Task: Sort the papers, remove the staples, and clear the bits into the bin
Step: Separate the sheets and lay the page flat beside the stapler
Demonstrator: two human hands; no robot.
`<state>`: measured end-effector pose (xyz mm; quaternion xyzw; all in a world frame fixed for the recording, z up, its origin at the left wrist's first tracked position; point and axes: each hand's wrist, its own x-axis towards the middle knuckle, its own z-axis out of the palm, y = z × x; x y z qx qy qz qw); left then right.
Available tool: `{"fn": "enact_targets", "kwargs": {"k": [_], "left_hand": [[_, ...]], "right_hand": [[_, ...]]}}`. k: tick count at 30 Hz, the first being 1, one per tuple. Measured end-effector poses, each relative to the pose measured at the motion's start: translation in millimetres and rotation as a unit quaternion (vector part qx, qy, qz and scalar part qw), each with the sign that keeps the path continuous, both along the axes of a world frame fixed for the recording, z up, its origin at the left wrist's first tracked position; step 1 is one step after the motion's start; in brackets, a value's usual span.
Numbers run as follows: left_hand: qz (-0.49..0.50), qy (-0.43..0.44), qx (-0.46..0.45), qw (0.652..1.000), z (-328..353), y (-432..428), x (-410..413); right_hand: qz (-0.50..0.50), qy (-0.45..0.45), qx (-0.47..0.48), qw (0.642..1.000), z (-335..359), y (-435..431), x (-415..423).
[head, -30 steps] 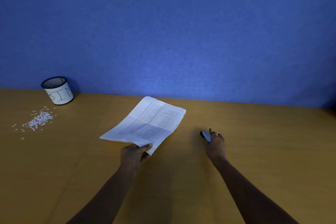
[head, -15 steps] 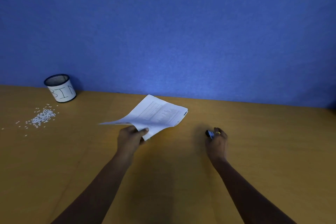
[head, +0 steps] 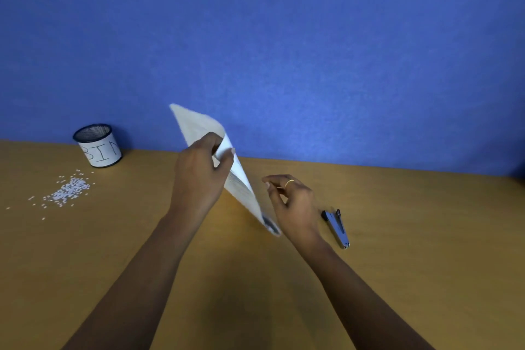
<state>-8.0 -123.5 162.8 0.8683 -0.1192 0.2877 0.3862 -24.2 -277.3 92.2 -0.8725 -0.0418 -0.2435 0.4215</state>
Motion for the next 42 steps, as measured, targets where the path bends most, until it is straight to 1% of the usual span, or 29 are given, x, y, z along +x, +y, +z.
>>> {"fn": "enact_targets", "kwargs": {"k": [5, 8, 12, 17, 21, 24, 28, 33, 37, 42], "left_hand": [[-0.024, 0.008, 0.002, 1.0, 15.8, -2.2, -10.1], [-0.035, 0.01, -0.015, 0.999, 24.0, -5.2, -16.6], [-0.08, 0.033, -0.087, 0.992, 31.9, -9.2, -24.8], [-0.112, 0.052, -0.174, 0.977, 44.6, -14.9, -37.2], [-0.149, 0.097, -0.238, 0.955, 51.6, -17.4, -44.5], [-0.184, 0.14, -0.31, 0.922, 56.8, -18.2, -48.4], [-0.21, 0.18, -0.365, 0.889, 64.2, -20.7, -54.2], [-0.22, 0.181, -0.377, 0.881, 69.8, -22.6, -59.8], [-0.212, 0.173, -0.369, 0.888, 70.9, -25.0, -61.5], [-0.211, 0.173, -0.367, 0.889, 74.5, -25.8, -64.1]], "right_hand": [[0.031, -0.054, 0.084, 0.995, 27.0, 9.2, -6.8], [0.042, -0.082, 0.109, 0.99, 45.3, 13.4, -12.9], [0.051, -0.117, 0.099, 0.987, 68.5, 15.5, -24.4], [0.057, -0.092, 0.102, 0.989, 89.5, 14.9, -34.7], [0.044, -0.108, 0.126, 0.985, 98.5, 12.2, -39.7], [0.058, -0.105, 0.147, 0.982, 105.2, 9.4, -42.8], [0.07, -0.102, 0.16, 0.979, 113.5, 9.7, -47.4], [0.067, -0.092, 0.184, 0.976, 119.2, 10.0, -50.9], [0.043, -0.089, 0.185, 0.978, 121.0, 12.0, -51.7], [0.056, -0.083, 0.196, 0.975, 120.7, 11.7, -50.8]]}}
